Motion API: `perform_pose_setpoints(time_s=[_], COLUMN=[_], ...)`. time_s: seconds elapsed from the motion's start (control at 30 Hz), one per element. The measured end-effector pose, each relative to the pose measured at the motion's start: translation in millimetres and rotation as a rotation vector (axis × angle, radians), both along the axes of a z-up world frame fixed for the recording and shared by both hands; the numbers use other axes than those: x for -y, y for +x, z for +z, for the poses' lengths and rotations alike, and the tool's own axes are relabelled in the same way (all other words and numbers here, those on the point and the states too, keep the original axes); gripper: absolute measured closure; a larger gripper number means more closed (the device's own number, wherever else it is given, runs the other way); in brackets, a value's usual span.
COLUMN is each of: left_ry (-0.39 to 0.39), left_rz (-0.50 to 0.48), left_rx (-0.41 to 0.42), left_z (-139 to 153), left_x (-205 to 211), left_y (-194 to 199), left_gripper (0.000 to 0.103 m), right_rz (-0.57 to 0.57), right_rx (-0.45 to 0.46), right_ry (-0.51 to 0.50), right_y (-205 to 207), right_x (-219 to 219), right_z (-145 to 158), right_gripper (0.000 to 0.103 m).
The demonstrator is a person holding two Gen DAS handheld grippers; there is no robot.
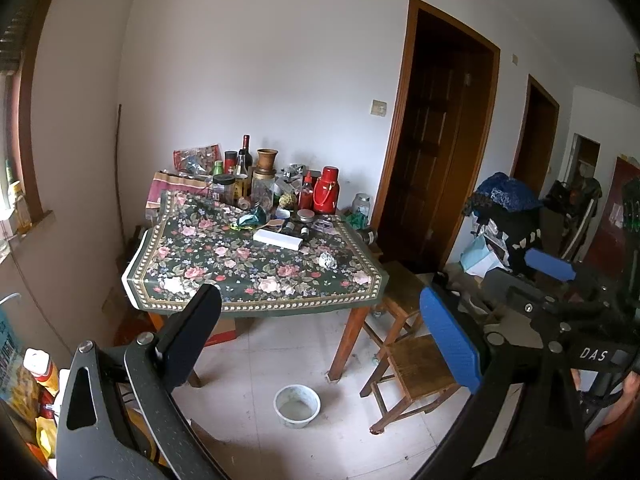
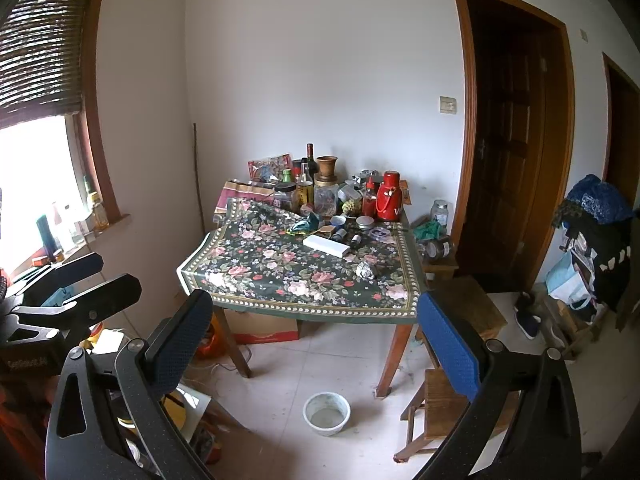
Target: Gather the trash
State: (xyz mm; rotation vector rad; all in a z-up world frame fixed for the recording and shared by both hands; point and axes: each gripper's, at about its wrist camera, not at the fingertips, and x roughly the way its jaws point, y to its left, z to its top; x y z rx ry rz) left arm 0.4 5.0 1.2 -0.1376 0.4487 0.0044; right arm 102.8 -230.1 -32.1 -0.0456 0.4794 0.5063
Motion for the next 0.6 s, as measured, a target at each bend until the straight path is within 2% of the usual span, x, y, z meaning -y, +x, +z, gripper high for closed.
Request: perform_pose_setpoints(time_s=[0.6], left_ry=[-0.002], left_rz=[0.001], left_rx=[0.0], left_z=[-1.3], left_x=[-0.9], left_y=[0.0], left_gripper=[0.003], right_rz=[0.012], right_rx=[-0.014], right_ry=[0.004], right_y=[1.5], right_x=[-4.1], right_z=[-7.6], right_gripper=[0.002])
